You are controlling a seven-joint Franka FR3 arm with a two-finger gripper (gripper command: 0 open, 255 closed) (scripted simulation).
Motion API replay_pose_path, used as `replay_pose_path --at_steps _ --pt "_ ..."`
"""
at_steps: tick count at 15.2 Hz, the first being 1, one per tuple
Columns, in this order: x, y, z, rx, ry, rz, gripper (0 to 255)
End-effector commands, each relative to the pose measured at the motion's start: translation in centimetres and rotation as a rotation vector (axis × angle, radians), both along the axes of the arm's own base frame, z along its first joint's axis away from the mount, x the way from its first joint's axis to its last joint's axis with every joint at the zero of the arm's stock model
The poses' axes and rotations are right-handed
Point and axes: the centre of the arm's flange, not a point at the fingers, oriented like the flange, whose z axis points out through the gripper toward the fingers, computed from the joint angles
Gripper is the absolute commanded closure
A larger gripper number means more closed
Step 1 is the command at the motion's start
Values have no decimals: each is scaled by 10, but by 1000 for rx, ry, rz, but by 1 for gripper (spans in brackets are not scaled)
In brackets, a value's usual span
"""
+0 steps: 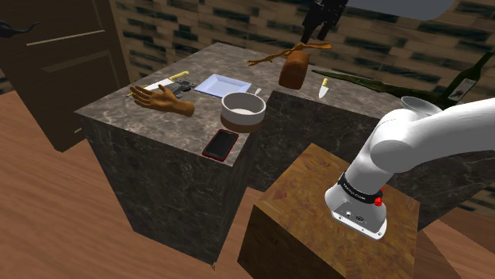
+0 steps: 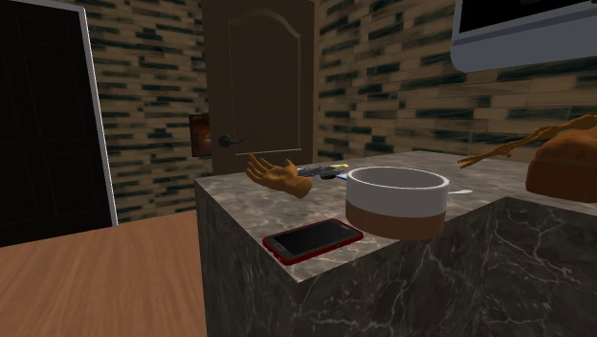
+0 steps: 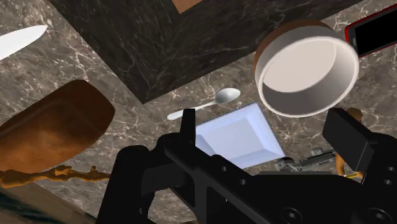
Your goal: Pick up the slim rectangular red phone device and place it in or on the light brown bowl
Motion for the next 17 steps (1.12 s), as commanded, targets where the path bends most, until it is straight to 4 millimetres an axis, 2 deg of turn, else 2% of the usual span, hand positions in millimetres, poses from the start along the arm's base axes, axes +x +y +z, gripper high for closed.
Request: replay_pose_path --at_steps 1,5,9,17 --pt "0 0 0 0 0 0 0" --pt "13 68 -6 -119 5 25 0" --pt "24 135 -20 -238 11 50 0" --pt "42 263 -72 -476 22 100 0"
